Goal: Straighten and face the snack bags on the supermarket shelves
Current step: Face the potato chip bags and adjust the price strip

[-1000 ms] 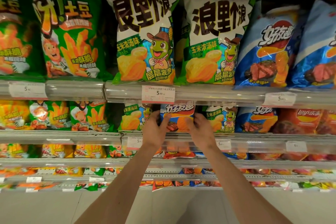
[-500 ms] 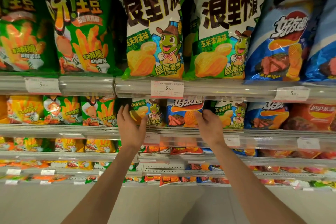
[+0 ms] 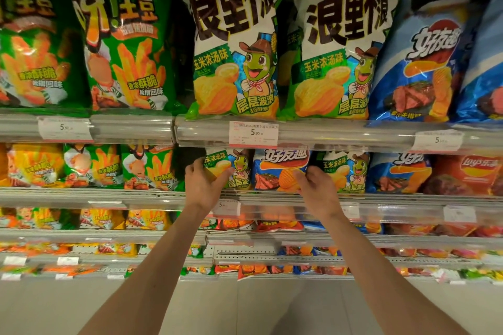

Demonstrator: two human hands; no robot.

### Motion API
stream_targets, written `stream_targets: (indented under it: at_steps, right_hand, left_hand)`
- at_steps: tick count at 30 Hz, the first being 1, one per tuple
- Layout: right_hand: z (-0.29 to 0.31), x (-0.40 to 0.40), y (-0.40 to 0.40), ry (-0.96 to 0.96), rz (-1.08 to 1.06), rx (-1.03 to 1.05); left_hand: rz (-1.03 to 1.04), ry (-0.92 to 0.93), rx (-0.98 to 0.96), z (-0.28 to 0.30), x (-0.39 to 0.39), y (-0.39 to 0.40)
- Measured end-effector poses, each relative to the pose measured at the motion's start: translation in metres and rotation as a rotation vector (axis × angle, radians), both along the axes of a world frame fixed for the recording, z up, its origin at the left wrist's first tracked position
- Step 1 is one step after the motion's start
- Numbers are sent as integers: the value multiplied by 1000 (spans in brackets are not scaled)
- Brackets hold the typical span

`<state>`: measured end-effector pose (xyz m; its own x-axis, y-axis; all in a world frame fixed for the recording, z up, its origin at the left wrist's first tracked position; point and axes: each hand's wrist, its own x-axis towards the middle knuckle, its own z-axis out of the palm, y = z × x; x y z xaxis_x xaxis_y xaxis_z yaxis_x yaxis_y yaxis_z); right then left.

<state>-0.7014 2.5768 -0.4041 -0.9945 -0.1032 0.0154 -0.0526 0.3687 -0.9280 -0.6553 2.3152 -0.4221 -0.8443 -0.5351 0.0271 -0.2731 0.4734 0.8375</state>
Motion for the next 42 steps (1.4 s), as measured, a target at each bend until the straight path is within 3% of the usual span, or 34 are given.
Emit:
stream_targets:
  at_steps: [3, 9, 18, 24, 42]
  right_hand:
    - [2, 0, -1, 8, 1, 22]
    - [2, 0, -1, 29, 16, 53]
    - [-1, 0, -3, -6, 21, 4]
    - [-2, 1, -4, 7, 11, 23]
    - [-2, -1, -8, -6, -20, -4]
  left_hand:
    - [-23, 23, 87, 1, 3, 0]
    - [13, 81, 83, 9, 3, 2]
    - [-2, 18, -103, 20, -5, -9]
    - [-111, -34, 32, 14, 6, -10]
    - [-63, 84, -7, 32, 16, -22]
